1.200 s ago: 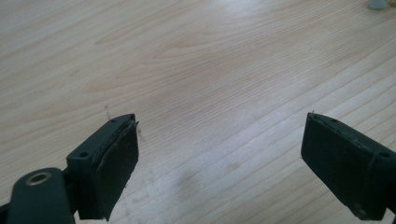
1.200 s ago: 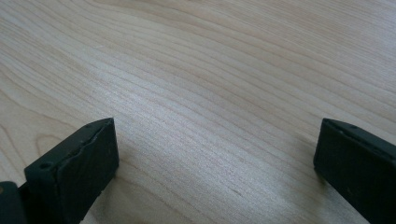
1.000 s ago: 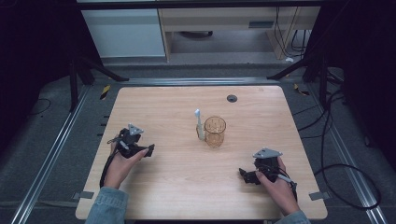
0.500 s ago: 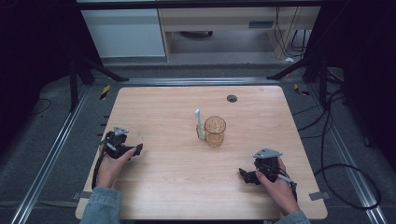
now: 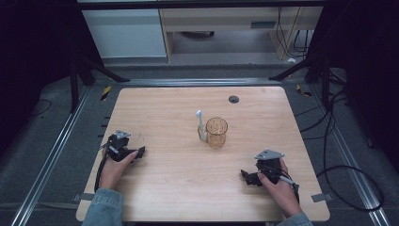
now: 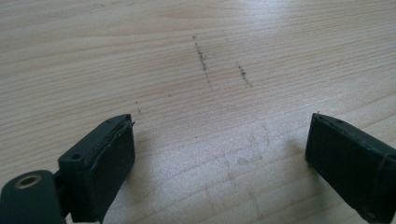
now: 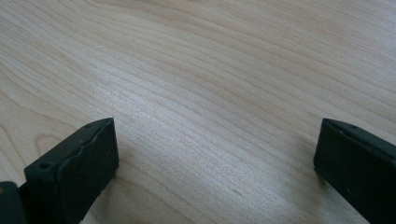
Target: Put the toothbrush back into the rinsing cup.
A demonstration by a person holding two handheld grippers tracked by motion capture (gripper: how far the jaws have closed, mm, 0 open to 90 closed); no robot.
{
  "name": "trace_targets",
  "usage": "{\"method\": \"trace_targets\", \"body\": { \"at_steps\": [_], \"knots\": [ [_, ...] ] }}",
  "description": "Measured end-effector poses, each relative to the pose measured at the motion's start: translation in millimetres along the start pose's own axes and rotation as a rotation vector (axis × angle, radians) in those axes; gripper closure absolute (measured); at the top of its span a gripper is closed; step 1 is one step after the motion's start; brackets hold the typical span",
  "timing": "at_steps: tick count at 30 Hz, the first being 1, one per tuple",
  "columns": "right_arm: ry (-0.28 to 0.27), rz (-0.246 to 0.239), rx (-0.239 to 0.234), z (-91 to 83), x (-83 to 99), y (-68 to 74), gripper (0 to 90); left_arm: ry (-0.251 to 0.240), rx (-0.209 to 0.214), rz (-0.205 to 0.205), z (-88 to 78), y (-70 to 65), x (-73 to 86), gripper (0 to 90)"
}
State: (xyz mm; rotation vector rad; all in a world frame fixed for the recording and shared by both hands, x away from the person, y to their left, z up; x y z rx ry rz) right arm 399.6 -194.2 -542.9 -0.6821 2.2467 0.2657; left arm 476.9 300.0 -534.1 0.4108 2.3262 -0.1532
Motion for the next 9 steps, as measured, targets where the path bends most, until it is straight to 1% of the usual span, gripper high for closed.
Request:
{"method": "trace_targets", "body": {
  "at_steps": [1,2,4,5,6,7,8,9],
  "knots": [
    [0.0,0.0,0.0,0.0,0.0,0.0,0.3,0.0,0.0,0.0,0.0,0.0,0.0,5.7],
    [0.0,0.0,0.0,0.0,0.0,0.0,0.3,-0.019,0.006,0.008,0.9,-0.9,2.0,4.0],
    [0.0,0.0,0.0,0.0,0.0,0.0,0.3,-0.016,0.002,0.004,1.0,-1.1,2.3,3.0],
    [-0.001,0.0,0.0,0.2,0.0,0.0,0.3,-0.014,-0.005,-0.004,1.0,-1.1,2.5,2.1],
    [0.0,0.0,0.0,0.0,0.0,0.0,0.3,-0.008,-0.025,-0.025,1.0,-1.7,3.1,0.6],
    [0.0,0.0,0.0,0.0,0.0,0.0,0.3,-0.008,-0.036,-0.039,0.6,-2.6,3.6,0.0],
    [0.0,0.0,0.0,0.0,0.0,0.0,0.4,-0.008,-0.045,-0.048,0.1,-3.2,4.0,0.0],
    [0.0,0.0,0.0,0.0,0.0,0.0,0.4,-0.008,-0.045,-0.048,0.1,-3.2,4.0,0.0]
  ]
}}
Point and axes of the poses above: each handheld gripper's, and its own axes: z roughly forward along the jaws, x roughly out of its underside, y roughly to its left, the point moved 4 cm from there along z, roughly forward along the jaws, and after that the axes turned 1 degree about -z, right-handed, at the moved point
